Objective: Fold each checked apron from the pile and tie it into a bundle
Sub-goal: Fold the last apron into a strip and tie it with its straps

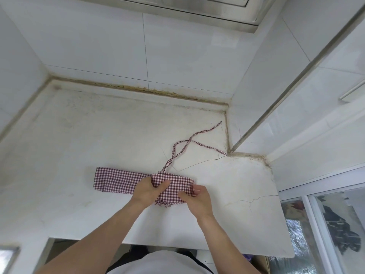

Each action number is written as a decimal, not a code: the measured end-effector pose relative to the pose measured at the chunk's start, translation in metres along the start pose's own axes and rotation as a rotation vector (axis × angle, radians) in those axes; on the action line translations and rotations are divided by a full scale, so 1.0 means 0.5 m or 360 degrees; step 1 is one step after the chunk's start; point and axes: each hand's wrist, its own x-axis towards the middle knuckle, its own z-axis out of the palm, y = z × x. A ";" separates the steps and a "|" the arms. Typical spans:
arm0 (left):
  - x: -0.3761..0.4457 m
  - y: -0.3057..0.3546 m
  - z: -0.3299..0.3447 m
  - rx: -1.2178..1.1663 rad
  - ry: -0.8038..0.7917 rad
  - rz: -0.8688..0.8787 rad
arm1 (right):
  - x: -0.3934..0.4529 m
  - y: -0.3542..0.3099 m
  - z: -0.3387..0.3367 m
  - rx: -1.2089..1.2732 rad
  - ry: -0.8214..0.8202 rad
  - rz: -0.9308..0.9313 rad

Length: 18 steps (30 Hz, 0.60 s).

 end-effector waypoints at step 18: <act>0.039 -0.025 -0.012 0.0906 -0.0176 0.0322 | -0.003 -0.009 -0.001 0.0644 -0.0032 0.0338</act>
